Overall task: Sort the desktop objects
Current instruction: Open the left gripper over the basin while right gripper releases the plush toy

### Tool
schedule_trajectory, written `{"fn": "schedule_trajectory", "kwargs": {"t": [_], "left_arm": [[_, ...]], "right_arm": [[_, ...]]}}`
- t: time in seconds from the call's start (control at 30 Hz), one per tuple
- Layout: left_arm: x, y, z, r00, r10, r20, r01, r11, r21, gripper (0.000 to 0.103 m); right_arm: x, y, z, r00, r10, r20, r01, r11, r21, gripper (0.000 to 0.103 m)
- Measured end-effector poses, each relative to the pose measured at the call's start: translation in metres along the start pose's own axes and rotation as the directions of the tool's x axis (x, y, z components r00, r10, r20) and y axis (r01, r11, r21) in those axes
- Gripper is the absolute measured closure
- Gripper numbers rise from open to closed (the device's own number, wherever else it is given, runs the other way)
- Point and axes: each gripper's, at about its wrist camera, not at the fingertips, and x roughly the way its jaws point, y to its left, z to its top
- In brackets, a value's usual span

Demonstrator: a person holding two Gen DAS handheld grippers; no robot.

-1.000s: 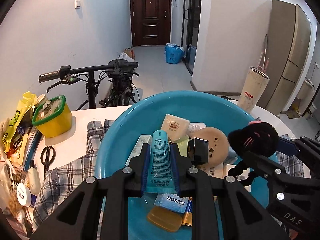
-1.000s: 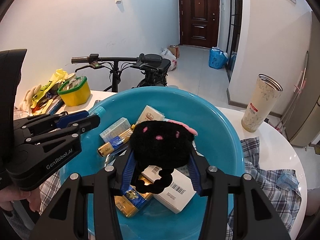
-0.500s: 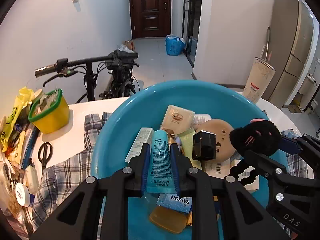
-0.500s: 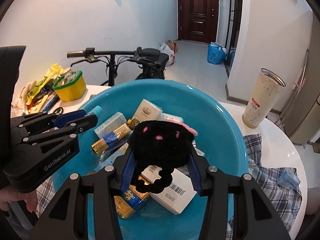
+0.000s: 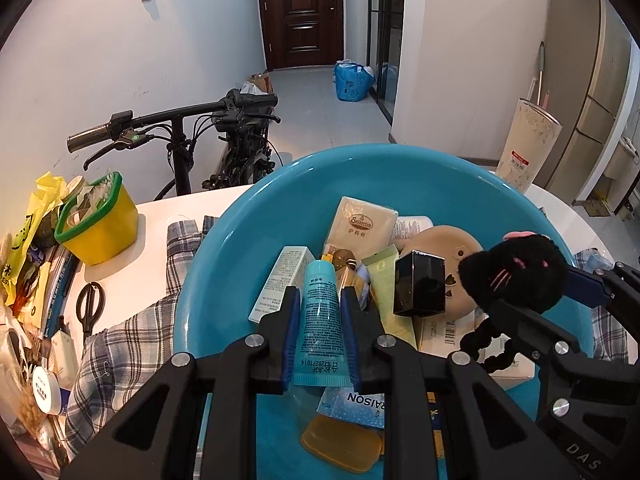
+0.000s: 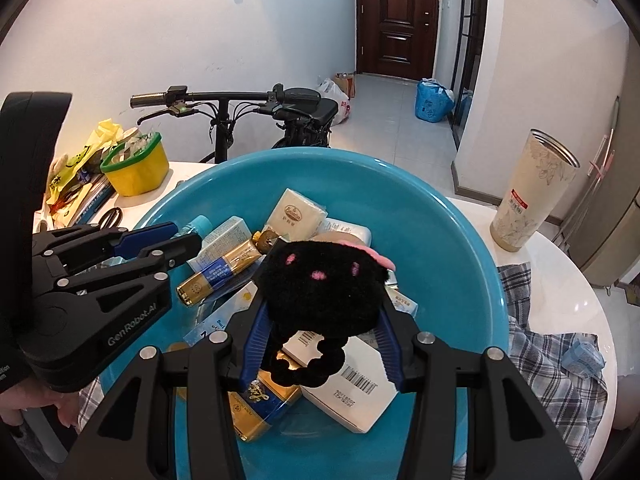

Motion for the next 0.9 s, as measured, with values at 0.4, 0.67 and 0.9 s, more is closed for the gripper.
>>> {"fn": "schedule_trajectory", "kwargs": {"t": [0.4, 0.67, 0.9], "left_arm": [[0.0087, -0.0015, -0.0012, 1.0, -0.002, -0.024, 0.002, 1.0, 0.004, 0.081], [0.0043, 0.0022, 0.0005, 1.0, 0.002, -0.007, -0.002, 1.0, -0.004, 0.081], [0.003, 0.0043, 0.0021, 1.0, 0.011, -0.011, -0.012, 1.0, -0.014, 0.081]], "right_arm": [[0.0046, -0.0009, -0.0001, 1.0, -0.006, -0.012, 0.006, 1.0, 0.004, 0.056], [0.0043, 0.0013, 0.0002, 1.0, -0.011, -0.012, 0.011, 1.0, -0.006, 0.056], [0.0043, 0.0017, 0.0003, 1.0, -0.012, -0.011, 0.012, 1.0, -0.006, 0.056]]}}
